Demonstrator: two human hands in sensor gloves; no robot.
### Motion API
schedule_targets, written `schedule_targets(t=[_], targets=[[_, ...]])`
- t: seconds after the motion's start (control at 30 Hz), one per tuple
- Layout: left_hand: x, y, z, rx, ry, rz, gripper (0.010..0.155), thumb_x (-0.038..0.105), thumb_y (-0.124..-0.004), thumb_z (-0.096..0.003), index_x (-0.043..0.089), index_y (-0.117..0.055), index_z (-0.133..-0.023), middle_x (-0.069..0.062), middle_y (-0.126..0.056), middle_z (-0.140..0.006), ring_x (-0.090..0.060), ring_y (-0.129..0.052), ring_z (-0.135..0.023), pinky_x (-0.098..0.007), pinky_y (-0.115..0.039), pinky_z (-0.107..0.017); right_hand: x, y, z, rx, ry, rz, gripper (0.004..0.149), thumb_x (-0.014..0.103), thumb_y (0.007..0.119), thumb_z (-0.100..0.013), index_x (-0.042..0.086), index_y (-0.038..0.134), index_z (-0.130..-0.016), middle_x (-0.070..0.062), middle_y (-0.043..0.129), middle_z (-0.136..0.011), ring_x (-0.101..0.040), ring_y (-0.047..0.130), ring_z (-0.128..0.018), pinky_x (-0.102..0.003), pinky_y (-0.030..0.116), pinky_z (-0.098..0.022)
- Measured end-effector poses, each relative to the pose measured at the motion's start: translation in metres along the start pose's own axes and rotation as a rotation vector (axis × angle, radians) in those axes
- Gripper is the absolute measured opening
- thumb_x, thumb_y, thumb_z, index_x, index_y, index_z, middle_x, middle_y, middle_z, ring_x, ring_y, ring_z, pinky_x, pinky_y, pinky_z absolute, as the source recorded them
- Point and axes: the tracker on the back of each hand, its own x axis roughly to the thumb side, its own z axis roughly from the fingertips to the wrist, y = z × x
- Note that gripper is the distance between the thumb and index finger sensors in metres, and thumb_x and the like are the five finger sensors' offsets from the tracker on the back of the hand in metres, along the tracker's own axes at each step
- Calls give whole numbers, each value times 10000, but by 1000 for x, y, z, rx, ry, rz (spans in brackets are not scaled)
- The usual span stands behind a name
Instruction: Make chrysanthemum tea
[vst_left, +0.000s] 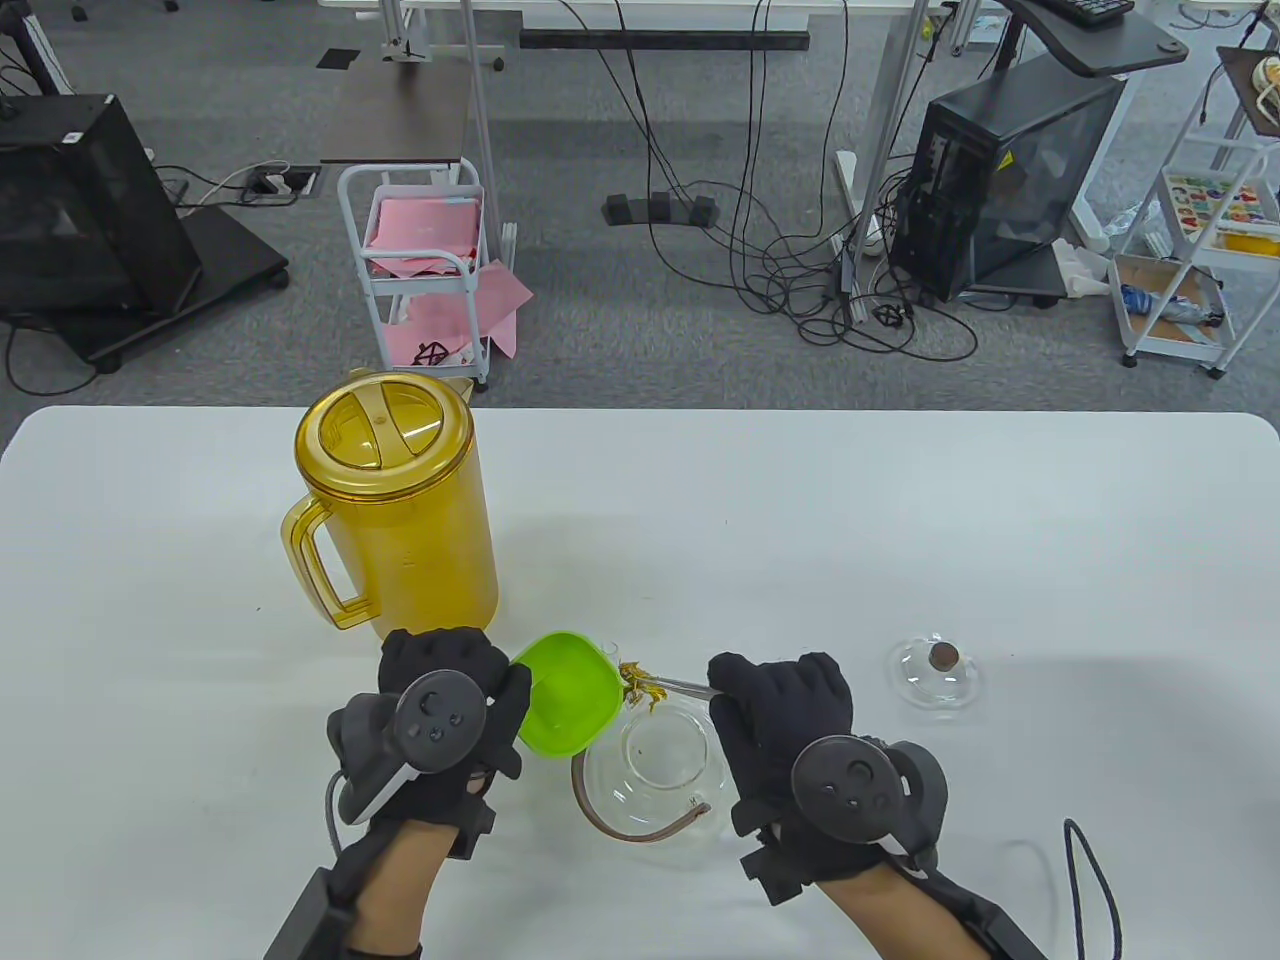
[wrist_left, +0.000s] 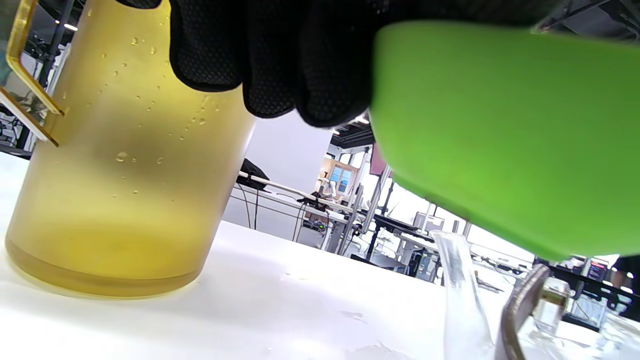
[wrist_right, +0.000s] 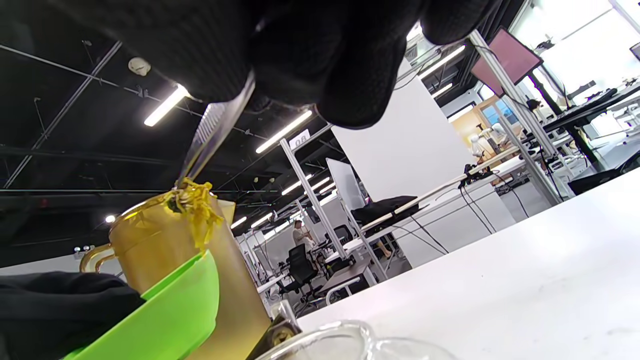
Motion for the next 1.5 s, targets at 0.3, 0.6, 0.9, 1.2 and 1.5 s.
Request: schedule_targets(t=[0.3, 0.6, 0.9, 1.2, 1.5], targets=[[-4, 1, -1, 15, 7, 7, 407, 477, -806, -575, 127, -946, -732, -138, -869, -977, -465, -724, -931, -724, -391, -744, -4, -9, 21, -29, -6, 38, 436, 374, 772, -562, 201, 805, -960, 0, 884, -725, -302, 873, -812, -706, 466, -708], [-4, 1, -1, 14, 4, 6, 408, 476, -808, -576, 126, -947, -732, -140, -868, -979, -465, -724, -932, -724, -391, -745, -13, -5, 22, -2, 25, 44, 419, 371, 783, -558, 210, 820, -943, 4, 893, -714, -295, 888, -794, -693, 486, -708], [-4, 1, -1, 9, 2, 6, 408, 477, -809, -575, 126, -950, -728, -139, -869, -980, -465, -726, -931, -725, -391, -745, -12, -4, 20, 19, 18, 58, 359, 370, 873, -536, 226, 901, -863, 12, 933, -667, -280, 924, -761, -688, 530, -695], [-3, 0, -1, 6, 2, 5, 407, 475, -812, -575, 125, -952, -727, -140, -868, -982, -467, -725, -932, -725, -391, -745, -11, 0, 18, 42, 19, 77, 354, 373, 921, -516, 220, 945, -835, 16, 925, -659, -283, 934, -752, -701, 563, -675], [-3, 0, -1, 0, 2, 1, 409, 476, -813, -573, 125, -955, -726, -141, -868, -984, -468, -724, -934, -725, -390, -745, -11, 1, 17, 64, 13, 63, 385, 372, 924, -514, 191, 933, -854, 10, 924, -664, -295, 935, -751, -709, 558, -671]])
